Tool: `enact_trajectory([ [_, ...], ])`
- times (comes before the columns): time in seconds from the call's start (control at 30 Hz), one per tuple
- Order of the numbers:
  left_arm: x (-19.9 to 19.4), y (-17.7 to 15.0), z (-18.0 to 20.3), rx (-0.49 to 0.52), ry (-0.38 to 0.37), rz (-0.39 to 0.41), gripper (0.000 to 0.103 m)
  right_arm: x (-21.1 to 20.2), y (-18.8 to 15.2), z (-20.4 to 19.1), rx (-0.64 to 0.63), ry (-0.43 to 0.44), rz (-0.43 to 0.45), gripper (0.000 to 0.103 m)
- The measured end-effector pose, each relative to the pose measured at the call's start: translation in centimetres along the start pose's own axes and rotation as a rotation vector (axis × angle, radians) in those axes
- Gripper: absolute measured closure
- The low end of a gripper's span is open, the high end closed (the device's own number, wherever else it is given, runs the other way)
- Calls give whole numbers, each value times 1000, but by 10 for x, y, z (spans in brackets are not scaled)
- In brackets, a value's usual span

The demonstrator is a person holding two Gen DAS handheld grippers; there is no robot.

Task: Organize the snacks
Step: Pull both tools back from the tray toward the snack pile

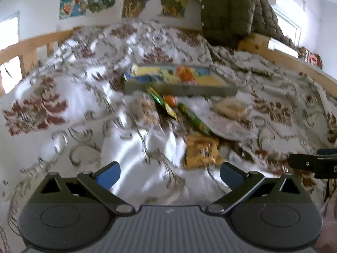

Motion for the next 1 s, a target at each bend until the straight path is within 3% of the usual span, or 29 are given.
enact_trajectory([
  [0.23,9,-17,-2,-13,13,-79,0,8,-9,0,-1,11,-51,1],
  [1.0,20,-17,7,56,18,-128,0,14,-8,-8,-33,49,-66,1],
])
Point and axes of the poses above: each gripper's, at about its wrist camera, not at the fingertips, and x roughly the way its jaws point, z to its right, y to its top, the point moved 9 cm from there along x, roughly the way its jaws point, and after that the axes turned 11 degrees about -x, right-handed, at the moved point
